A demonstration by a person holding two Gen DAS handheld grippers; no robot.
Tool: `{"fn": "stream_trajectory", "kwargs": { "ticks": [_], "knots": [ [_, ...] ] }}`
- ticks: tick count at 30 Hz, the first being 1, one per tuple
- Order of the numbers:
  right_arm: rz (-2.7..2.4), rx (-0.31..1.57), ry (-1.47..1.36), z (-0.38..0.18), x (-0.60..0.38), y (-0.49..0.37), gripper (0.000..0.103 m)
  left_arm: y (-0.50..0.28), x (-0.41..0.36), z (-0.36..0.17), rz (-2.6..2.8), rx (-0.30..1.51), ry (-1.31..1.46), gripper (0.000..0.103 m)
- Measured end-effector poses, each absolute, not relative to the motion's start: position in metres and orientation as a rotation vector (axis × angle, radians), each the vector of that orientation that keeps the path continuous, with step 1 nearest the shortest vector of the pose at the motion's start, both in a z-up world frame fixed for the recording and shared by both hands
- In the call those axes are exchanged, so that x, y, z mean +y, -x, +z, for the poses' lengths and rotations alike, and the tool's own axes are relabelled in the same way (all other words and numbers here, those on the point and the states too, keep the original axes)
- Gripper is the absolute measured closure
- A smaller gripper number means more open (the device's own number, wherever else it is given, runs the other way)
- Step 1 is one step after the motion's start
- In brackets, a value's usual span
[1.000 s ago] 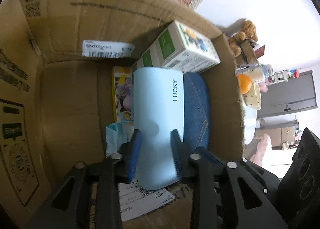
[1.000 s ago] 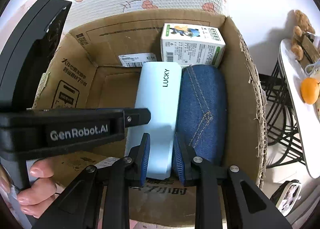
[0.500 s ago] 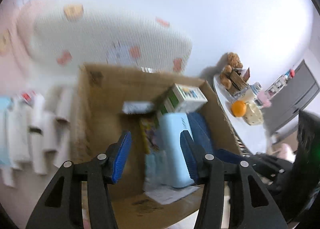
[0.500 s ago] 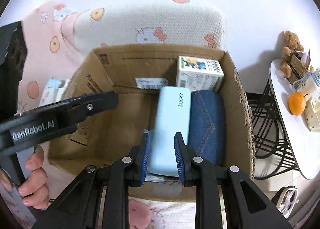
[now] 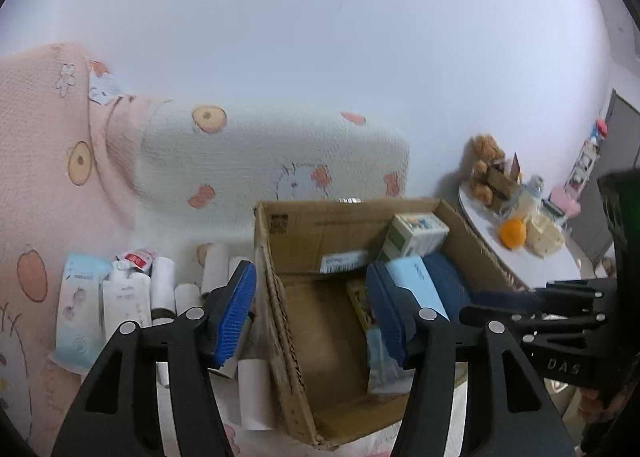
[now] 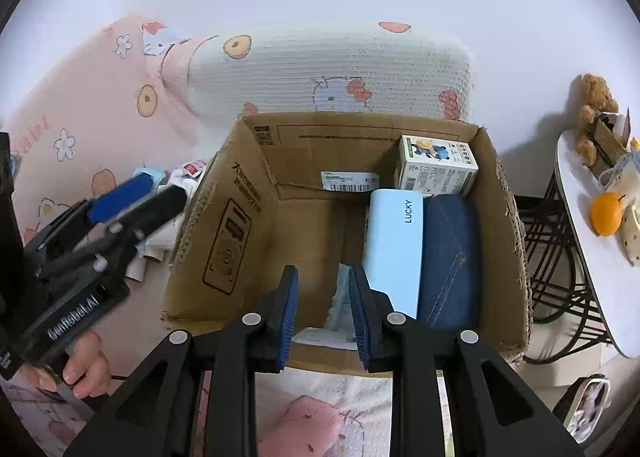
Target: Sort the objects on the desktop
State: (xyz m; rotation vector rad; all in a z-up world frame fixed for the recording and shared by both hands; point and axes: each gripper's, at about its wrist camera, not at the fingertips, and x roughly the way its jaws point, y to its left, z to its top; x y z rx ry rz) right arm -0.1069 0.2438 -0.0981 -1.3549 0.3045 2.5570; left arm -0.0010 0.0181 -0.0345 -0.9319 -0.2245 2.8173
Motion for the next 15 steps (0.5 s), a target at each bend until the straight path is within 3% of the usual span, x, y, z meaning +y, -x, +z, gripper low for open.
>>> {"fn": "stream_trajectory", "kwargs": {
  "ticks": [2,6,8,10,15],
  "knots": [
    [2.555,0.267,1.343,-0.095,0.240,0.107,0.081,0.001,0.021,-0.034,2.808,-0.189,0.929,0.032],
    [2.555,0.241,1.323,-0.091,0.235,0.107,0.080,0.000,0.037,-0.035,2.805,-0.044,0.950,0.031],
    [2.550,0.245,1.312,-0.090,0.235,0.108,0.073,0.000,0.039,-0.036,2.785,-0.040,0.952,0.031],
    [2.553,0.250,1.297,-0.089,0.235,0.109,0.049,0.002,0.038,-0.039,2.780,-0.041,0.974,0.031],
    [2.546,0.195,1.289,-0.088,0.228,0.114,0.041,0.005,0.036,-0.044,2.790,-0.024,1.016,0.031]
  ]
}}
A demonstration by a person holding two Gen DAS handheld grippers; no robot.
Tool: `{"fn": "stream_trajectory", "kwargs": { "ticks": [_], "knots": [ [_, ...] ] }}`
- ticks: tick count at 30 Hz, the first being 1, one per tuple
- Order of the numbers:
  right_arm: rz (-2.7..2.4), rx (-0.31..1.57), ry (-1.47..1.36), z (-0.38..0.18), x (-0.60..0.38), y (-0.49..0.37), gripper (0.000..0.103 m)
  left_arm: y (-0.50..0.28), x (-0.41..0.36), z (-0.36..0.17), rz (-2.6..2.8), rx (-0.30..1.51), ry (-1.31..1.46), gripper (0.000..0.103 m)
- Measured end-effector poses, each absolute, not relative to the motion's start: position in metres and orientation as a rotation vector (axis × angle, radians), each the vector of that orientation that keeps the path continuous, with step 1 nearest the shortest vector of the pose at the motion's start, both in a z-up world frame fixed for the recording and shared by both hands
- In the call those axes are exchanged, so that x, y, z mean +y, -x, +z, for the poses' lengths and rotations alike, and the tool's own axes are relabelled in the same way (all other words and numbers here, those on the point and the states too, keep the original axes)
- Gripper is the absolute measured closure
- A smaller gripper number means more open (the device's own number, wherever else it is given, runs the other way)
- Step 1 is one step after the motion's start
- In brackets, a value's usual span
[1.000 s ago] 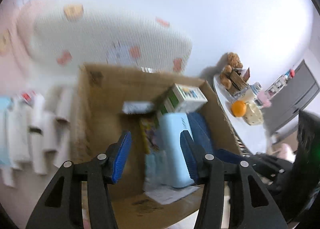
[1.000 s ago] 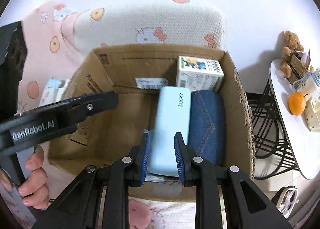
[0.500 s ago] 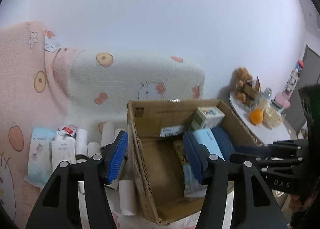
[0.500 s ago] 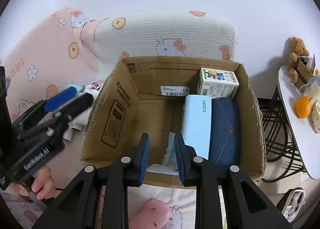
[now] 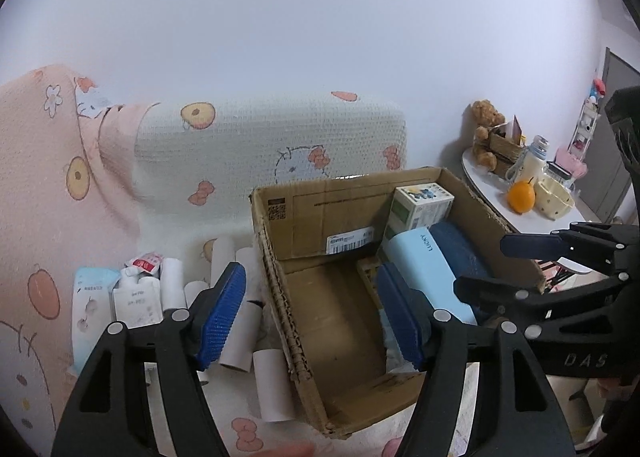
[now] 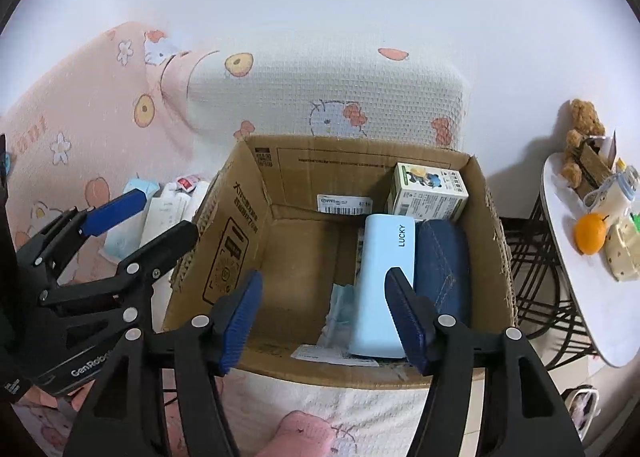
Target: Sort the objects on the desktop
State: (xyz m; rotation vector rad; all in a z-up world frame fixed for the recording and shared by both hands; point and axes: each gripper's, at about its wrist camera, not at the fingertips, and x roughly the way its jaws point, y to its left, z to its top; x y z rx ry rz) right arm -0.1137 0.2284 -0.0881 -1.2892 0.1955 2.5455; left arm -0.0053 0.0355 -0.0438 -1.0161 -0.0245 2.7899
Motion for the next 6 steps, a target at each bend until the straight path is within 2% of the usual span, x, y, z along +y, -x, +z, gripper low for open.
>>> {"fn": "stream_trajectory", "kwargs": {
  "ticks": [6],
  "knots": [
    [2.542,0.134,1.322,-0.0924,0.2183,0.1172,0.039,0.0058,0.0327,-0.0455,2.789,-0.020,1.026,0.031]
  ]
}}
